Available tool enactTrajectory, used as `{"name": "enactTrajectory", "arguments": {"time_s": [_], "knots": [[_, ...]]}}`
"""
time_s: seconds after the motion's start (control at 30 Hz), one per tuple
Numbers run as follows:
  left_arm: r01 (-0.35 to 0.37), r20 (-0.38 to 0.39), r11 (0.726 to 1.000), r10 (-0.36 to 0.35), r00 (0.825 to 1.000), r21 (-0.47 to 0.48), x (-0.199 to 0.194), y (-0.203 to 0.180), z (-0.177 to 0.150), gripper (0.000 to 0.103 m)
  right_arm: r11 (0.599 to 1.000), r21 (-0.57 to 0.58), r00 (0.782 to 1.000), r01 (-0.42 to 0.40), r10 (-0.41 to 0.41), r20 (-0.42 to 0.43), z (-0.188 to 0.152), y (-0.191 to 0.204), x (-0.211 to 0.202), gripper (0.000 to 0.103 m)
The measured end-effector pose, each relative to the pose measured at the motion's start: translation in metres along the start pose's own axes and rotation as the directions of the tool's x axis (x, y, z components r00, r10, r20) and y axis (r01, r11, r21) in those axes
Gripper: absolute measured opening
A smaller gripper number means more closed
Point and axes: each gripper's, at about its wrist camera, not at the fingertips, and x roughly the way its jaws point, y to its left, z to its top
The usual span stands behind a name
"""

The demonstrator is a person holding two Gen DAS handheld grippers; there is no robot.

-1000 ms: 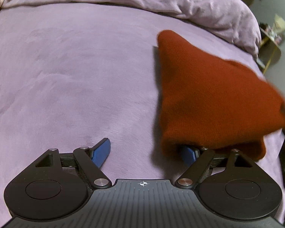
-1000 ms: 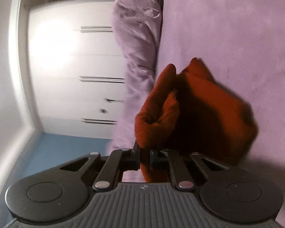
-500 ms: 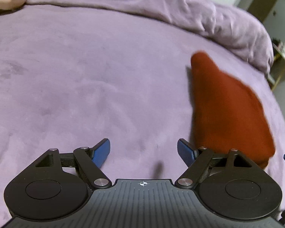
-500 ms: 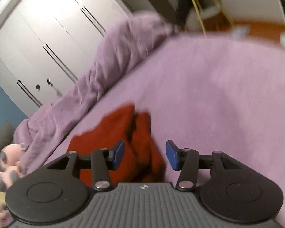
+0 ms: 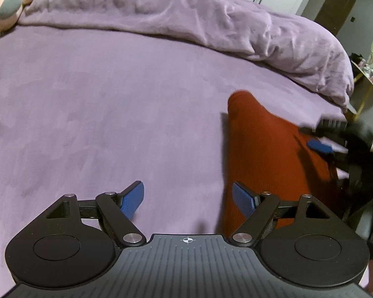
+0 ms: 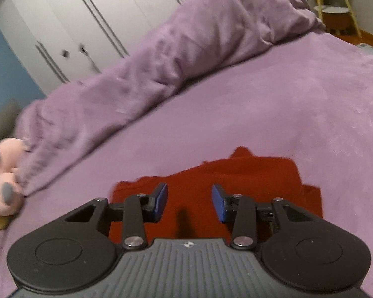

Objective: Fold small clothes

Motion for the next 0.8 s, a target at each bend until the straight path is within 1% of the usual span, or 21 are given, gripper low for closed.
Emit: {"name": "enactTrajectory", "arguments": {"time_s": [0.03, 0.1, 0.13, 0.2, 0.33, 0.43, 0.6, 0.7, 0.73, 0.8], "knots": [[-0.007, 0.007, 1.0, 0.007, 1.0, -0.002, 0.003, -0.003, 0.003, 0.084, 1.0, -0.013, 1.0, 0.024, -0.024, 0.001, 0.0, -0.002, 0.007, 0.019], [-0.007, 0.029, 1.0, 0.007, 1.0, -0.011, 0.01, -0.011, 0.011, 0.084, 0.996, -0.034, 0.996, 0.088, -0.087, 0.019, -0.005, -0.014, 0.016, 0.001], [-0.005, 0.041, 1.0, 0.006, 0.999, -0.016, 0.014, -0.016, 0.014, 0.084, 0.996, -0.011, 0.996, 0.089, -0.088, 0.031, -0.01, -0.025, 0.017, 0.001], [-0.002, 0.049, 1.0, 0.003, 0.999, -0.02, 0.02, -0.024, 0.018, 0.084, 0.998, 0.044, 0.996, 0.054, -0.056, 0.066, -0.017, -0.04, 0.016, 0.0], [-0.005, 0.037, 1.0, 0.006, 0.999, -0.013, 0.029, -0.036, 0.02, 0.084, 0.999, 0.0, 0.993, 0.054, -0.054, 0.107, -0.026, -0.041, 0.015, 0.0], [-0.003, 0.025, 1.0, 0.003, 1.0, -0.008, 0.03, -0.038, 0.018, 0.084, 0.998, -0.009, 0.993, 0.054, -0.053, 0.106, -0.024, -0.04, 0.016, 0.001], [-0.026, 0.011, 1.0, 0.026, 1.0, 0.014, 0.031, -0.036, 0.016, 0.084, 0.999, -0.002, 0.994, 0.042, -0.041, 0.106, -0.024, -0.042, 0.011, 0.001], [-0.024, 0.003, 0.999, 0.024, 1.0, 0.029, 0.029, -0.032, 0.014, 0.084, 0.999, -0.005, 0.994, 0.039, -0.038, 0.105, -0.026, -0.043, 0.006, 0.001], [-0.02, 0.0, 0.999, 0.02, 1.0, 0.035, 0.028, -0.029, 0.012, 0.084, 0.999, -0.008, 0.994, 0.041, -0.04, 0.104, -0.027, -0.042, 0.003, 0.001], [0.02, -0.001, 0.998, -0.02, 1.0, 0.055, 0.021, -0.02, 0.005, 0.084, 0.999, -0.021, 0.993, 0.049, -0.047, 0.104, -0.03, -0.041, -0.008, 0.002]]}}
